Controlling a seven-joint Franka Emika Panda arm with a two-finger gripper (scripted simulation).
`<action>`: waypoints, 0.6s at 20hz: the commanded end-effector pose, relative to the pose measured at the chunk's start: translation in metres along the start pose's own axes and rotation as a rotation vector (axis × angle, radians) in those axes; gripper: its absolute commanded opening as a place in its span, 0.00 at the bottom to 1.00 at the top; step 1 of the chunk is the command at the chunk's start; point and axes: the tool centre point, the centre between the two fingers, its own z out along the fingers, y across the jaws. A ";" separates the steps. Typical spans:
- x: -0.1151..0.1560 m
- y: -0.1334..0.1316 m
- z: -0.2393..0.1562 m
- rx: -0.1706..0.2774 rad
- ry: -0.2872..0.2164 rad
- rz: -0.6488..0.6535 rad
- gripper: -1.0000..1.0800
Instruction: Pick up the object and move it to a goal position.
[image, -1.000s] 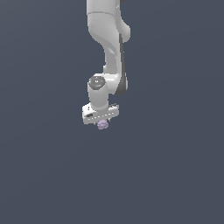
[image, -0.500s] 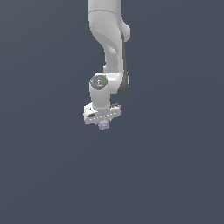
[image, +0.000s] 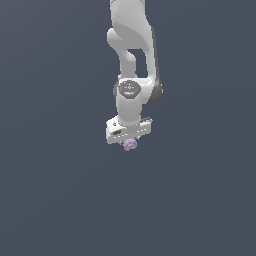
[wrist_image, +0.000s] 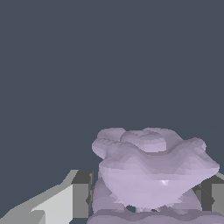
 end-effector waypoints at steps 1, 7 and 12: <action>0.017 -0.015 -0.015 0.000 0.000 0.000 0.00; 0.062 -0.051 -0.051 0.000 0.000 0.000 0.00; 0.095 -0.076 -0.077 0.000 0.000 0.000 0.00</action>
